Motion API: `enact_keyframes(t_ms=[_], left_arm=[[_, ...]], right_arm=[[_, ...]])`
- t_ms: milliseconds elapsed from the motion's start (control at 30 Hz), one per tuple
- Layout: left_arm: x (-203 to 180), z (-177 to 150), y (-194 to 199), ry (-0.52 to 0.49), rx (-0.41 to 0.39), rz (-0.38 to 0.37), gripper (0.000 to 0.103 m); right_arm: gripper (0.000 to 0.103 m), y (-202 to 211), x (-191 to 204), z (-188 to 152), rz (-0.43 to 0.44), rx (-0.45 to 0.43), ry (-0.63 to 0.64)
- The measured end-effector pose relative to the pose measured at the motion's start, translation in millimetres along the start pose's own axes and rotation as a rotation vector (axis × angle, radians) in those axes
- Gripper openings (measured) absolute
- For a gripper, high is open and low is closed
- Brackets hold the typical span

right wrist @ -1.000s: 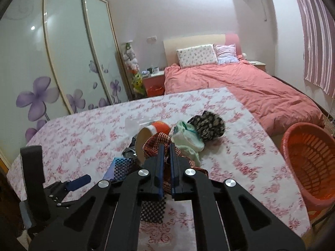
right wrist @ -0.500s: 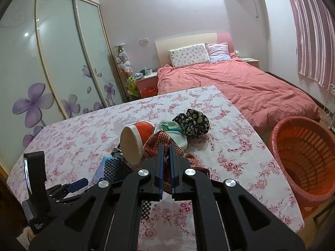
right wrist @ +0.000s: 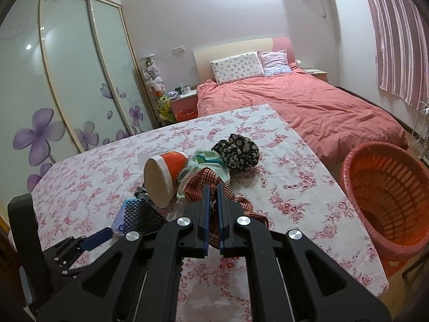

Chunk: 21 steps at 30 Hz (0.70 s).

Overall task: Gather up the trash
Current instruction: 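Grasp the black mesh mat with the left tool while the right tool holds the plaid cloth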

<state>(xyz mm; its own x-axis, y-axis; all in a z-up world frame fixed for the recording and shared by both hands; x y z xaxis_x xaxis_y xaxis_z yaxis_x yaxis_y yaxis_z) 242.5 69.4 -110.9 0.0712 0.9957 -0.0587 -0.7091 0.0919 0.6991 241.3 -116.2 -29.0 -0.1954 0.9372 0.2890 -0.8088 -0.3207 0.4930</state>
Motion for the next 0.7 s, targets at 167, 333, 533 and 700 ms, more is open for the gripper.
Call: enact_keyframes(t_ms=[167, 333, 533, 700], left_arm=[[-23, 2, -17, -0.004, 0.041, -0.035, 0.056], [-29, 2, -36, -0.030, 0.076, -0.002, 0.056], [-26, 2, -49, -0.051, 0.088, 0.035, 0.058], [-28, -1, -49, -0.086, 0.078, 0.088, 0.046]], right_arm=[[0.005, 7, -16, 1, -0.016, -0.006, -0.027], [0.005, 6, -29, -4, -0.015, 0.009, -0.061], [0.005, 7, -37, -8, 0.001, 0.009, -0.076], [0.005, 8, -44, -10, 0.011, 0.011, -0.095]])
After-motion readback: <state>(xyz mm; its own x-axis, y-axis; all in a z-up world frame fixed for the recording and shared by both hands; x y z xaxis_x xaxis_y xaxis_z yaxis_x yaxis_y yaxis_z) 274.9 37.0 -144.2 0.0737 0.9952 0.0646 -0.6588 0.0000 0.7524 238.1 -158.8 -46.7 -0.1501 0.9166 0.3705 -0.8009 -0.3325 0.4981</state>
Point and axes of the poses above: each gripper's, at about its wrist camera, not at the fingertips, and y roughly against the way its jaws point, x to its left, z to its top, the point moved 9 cm from there along -y, roughly the way its jaws point, and after that the axes turned 5 degrees about z, right-handed, at the moved point
